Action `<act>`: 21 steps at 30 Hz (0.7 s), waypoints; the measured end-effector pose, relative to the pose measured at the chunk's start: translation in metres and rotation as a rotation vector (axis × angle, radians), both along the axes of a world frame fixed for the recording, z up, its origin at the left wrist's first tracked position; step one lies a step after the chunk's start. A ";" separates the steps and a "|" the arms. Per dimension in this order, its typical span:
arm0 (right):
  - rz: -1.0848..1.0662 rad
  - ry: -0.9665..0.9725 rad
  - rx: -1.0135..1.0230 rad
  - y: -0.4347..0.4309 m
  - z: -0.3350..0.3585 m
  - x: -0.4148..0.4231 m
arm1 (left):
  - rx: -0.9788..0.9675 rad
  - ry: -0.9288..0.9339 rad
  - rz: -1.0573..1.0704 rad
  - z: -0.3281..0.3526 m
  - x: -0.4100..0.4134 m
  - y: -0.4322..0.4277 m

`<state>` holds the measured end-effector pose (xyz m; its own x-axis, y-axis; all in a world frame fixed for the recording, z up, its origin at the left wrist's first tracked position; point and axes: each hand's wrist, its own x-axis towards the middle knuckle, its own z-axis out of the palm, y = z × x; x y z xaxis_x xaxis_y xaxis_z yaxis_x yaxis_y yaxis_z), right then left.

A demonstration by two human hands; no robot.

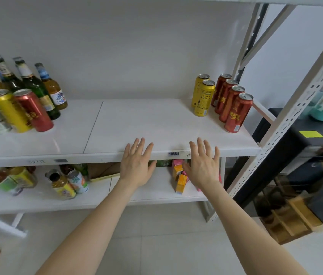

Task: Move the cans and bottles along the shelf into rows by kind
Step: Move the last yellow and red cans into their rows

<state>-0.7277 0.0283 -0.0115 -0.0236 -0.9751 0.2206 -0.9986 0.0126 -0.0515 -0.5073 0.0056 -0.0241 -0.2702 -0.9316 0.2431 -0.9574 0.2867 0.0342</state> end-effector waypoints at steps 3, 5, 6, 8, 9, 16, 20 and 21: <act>0.004 0.001 -0.007 0.007 0.001 0.027 | 0.000 0.004 0.021 0.002 0.032 0.012; 0.007 -0.008 -0.022 0.011 0.002 0.050 | -0.001 -0.021 0.039 0.002 0.059 0.018; 0.006 -0.017 -0.032 0.012 0.002 0.064 | 0.001 -0.033 0.046 0.003 0.073 0.020; -0.006 -0.039 -0.056 0.015 0.004 0.092 | 0.004 -0.045 0.054 0.006 0.102 0.023; -0.013 -0.046 -0.065 0.017 0.005 0.108 | 0.006 -0.053 0.053 0.007 0.117 0.024; -0.014 -0.068 -0.093 0.025 0.010 0.208 | 0.006 -0.071 0.054 0.014 0.215 0.032; 0.005 -0.059 -0.060 0.021 0.009 0.257 | -0.004 -0.065 0.063 0.013 0.259 0.032; 0.008 -0.056 -0.058 0.019 0.008 0.268 | -0.008 -0.063 0.065 0.013 0.269 0.031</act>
